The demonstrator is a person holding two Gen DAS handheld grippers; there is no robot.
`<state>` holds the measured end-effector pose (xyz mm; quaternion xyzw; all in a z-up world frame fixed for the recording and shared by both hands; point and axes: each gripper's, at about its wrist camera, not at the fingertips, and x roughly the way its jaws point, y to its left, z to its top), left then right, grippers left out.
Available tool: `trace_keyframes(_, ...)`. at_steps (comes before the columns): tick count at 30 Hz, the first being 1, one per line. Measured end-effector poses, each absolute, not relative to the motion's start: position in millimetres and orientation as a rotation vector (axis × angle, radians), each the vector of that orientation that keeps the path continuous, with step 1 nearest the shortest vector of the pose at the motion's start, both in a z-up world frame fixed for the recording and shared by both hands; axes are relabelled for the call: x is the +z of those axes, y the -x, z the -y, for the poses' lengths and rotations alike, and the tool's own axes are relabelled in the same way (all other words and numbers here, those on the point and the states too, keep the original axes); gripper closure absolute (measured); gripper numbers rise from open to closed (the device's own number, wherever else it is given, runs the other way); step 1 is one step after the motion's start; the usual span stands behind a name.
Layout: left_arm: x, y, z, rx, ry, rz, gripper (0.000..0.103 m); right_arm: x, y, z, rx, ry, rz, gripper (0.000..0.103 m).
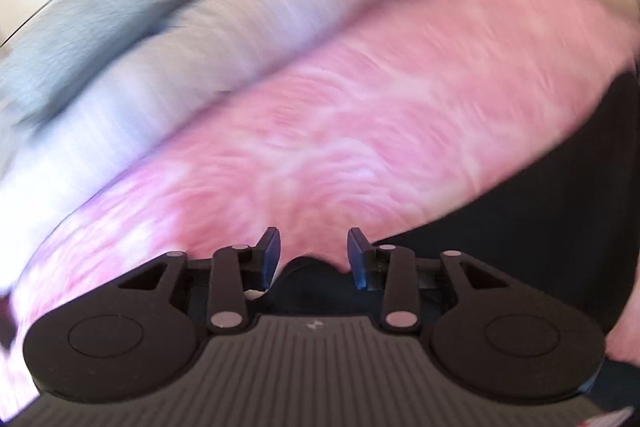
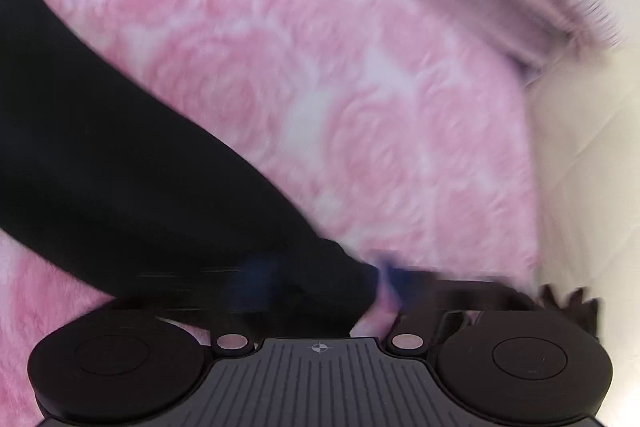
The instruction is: Fold clothes
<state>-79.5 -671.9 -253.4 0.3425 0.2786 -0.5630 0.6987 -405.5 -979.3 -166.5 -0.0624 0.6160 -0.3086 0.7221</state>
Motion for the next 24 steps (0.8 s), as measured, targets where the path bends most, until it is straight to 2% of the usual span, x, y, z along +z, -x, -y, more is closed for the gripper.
trace_keyframes(6, -212, 56, 531, -1.005, -0.726, -0.694, 0.065, -133, 383, 903, -0.571, 0.028, -1.222, 0.005)
trace_keyframes(10, -211, 51, 418, -0.854, -0.880, -0.736, 0.064, -124, 343, 824, -0.446, -0.035, -1.159, 0.005)
trace_keyframes(16, -223, 18, 260, -0.730, -1.093, -0.713, 0.056, -122, 260, 688, -0.289, -0.183, -1.056, 0.005)
trace_keyframes(21, -251, -46, 192, -0.788, -1.113, -0.679, 0.054, -122, 190, 576, -0.167, -0.340, -0.960, 0.005)
trace_keyframes(23, -266, -69, 179, -0.831, -1.132, -0.690, 0.055, -132, 160, 546, -0.160, -0.573, -0.902, 0.005)
trace_keyframes(24, -271, -80, 174, -0.845, -1.132, -0.699, 0.059, -138, 145, 533, -0.163, -0.695, -0.872, 0.005)
